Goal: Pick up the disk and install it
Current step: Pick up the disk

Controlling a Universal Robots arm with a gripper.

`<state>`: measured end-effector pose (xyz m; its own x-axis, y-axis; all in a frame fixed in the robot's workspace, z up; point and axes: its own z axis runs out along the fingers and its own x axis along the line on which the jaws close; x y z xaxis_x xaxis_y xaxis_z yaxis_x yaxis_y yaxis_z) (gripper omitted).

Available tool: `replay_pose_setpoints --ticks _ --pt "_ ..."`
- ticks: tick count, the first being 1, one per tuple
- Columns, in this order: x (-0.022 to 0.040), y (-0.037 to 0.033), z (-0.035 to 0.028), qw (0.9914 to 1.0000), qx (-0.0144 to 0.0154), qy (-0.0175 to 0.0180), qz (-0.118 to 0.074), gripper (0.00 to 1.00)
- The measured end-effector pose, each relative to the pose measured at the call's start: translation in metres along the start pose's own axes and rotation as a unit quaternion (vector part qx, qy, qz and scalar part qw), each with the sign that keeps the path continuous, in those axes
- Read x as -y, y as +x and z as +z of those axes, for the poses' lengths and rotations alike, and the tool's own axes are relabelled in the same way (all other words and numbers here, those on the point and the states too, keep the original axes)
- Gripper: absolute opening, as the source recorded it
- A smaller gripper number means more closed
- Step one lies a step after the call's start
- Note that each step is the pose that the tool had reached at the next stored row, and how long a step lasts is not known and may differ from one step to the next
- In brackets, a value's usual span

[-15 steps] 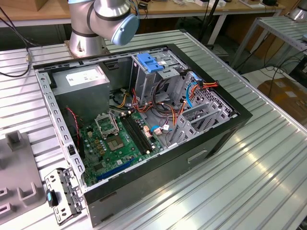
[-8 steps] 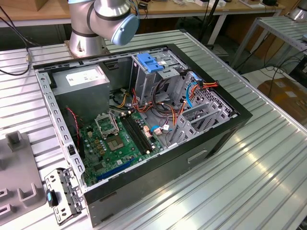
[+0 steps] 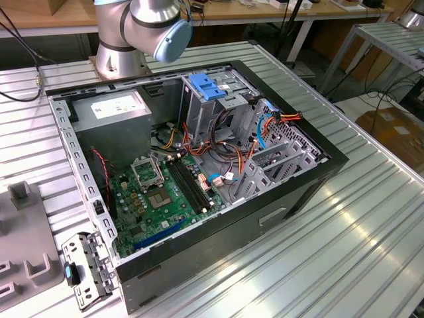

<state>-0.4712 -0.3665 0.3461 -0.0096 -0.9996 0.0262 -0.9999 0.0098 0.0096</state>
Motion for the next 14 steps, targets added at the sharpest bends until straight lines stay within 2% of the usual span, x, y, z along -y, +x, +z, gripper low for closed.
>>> replay_pose_setpoints --ticks 4,7,14 --pt "-0.0001 0.0002 -0.0071 1.00000 -0.0005 0.0000 0.000 0.37" --pt "-0.0002 0.0005 -0.0176 1.00000 -0.0013 0.0000 0.000 0.37" --pt "-0.0003 0.0007 -0.0286 1.00000 -0.0018 0.0000 0.000 0.37"
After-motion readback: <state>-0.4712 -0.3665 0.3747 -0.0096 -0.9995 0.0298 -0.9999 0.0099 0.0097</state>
